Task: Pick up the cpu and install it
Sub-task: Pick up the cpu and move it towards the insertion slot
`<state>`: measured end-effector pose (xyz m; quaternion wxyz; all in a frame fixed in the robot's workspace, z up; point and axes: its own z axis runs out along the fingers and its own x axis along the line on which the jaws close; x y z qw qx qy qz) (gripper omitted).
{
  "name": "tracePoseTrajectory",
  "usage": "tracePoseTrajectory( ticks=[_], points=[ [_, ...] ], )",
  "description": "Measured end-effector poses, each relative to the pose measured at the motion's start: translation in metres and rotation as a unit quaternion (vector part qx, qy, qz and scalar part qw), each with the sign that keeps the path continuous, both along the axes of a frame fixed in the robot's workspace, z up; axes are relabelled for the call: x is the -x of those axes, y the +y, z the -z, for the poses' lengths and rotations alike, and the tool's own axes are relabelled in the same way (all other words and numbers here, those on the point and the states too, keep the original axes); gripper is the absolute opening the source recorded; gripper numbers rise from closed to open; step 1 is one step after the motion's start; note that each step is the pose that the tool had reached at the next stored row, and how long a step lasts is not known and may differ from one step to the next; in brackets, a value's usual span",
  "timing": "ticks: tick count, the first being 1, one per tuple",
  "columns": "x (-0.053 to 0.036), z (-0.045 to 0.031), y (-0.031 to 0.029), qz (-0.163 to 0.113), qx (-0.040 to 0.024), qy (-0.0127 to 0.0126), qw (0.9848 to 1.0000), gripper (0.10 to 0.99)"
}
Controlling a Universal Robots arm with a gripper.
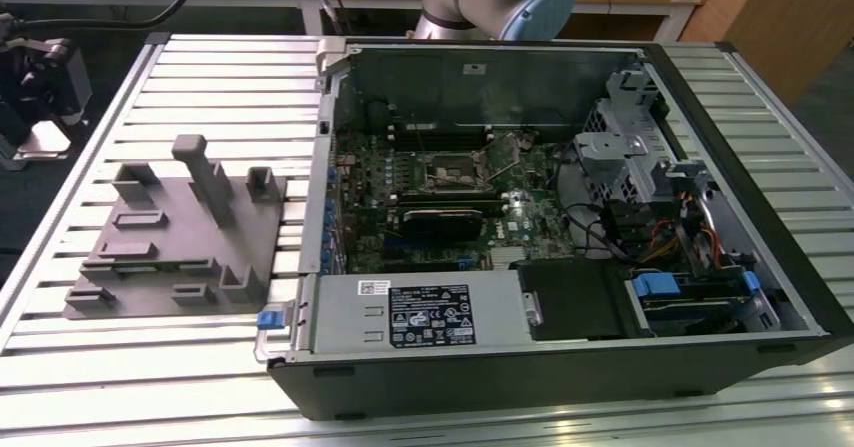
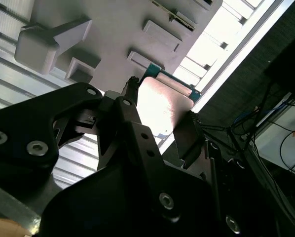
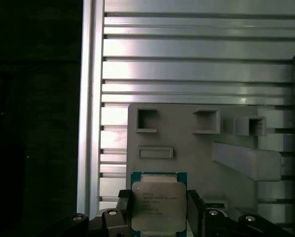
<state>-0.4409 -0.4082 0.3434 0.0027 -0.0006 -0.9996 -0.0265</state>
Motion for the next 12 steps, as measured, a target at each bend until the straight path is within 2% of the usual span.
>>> tracePoseTrajectory(
  ticks=[12],
  points=[
    [0.0,-0.0273,0.0006,0.0,0.0,0.0,1.0,0.537]
  ],
)
